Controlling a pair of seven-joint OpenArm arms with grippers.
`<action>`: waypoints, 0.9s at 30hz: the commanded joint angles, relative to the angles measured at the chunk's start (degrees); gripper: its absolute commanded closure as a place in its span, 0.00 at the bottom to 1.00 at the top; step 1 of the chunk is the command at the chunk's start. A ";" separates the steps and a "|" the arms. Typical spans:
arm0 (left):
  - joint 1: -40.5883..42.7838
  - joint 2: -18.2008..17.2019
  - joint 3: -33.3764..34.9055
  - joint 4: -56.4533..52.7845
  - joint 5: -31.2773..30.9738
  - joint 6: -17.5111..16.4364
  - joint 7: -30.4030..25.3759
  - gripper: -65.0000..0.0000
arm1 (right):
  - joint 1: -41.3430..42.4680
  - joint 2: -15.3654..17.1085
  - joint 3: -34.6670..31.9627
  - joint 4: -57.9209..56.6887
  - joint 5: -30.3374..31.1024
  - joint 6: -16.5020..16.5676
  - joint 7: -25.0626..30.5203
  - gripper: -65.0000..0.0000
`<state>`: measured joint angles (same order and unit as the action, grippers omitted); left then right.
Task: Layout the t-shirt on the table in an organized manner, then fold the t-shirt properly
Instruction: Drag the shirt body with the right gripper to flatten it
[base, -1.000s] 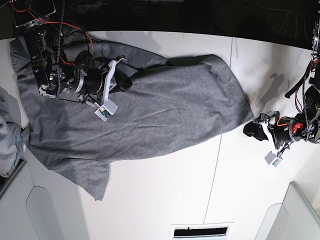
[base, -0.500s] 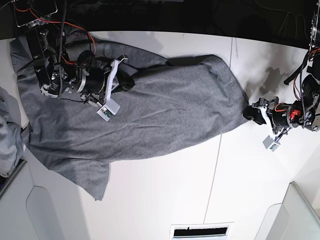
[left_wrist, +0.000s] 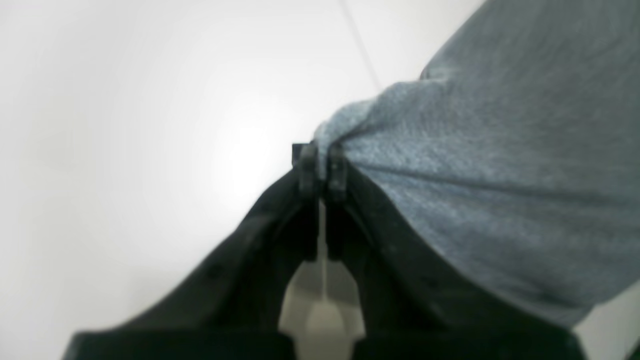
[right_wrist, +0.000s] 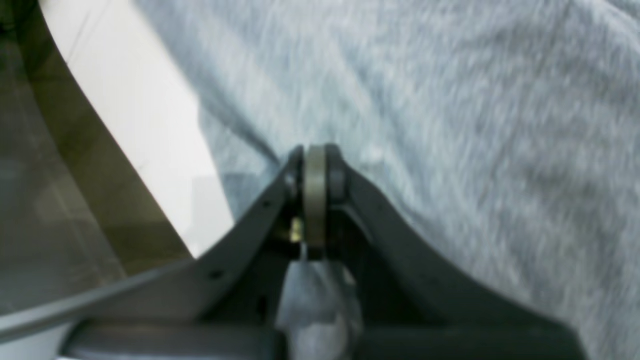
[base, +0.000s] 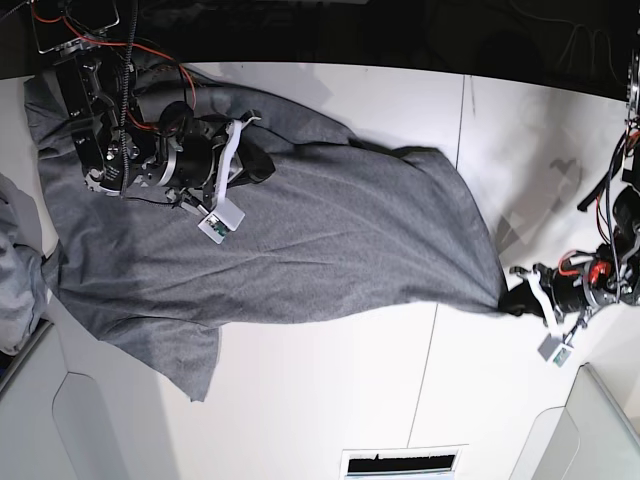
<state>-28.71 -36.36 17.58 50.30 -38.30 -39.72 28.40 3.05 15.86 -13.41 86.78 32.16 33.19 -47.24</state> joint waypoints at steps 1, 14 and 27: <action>-3.08 -1.11 -0.46 0.87 -0.28 -0.28 -1.14 1.00 | 0.48 -0.20 0.26 1.07 2.16 0.07 0.90 1.00; -15.32 1.81 -0.46 0.90 -0.44 -0.28 2.14 1.00 | 0.24 -10.75 -0.72 -0.52 -4.20 0.24 3.56 1.00; -15.43 6.05 -0.46 0.90 0.90 -0.28 3.08 1.00 | 4.17 -15.34 -5.25 -18.91 -19.96 -0.61 10.78 1.00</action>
<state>-41.93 -29.50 17.61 50.35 -36.62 -39.72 32.93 6.94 0.47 -18.61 67.85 14.17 33.45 -34.98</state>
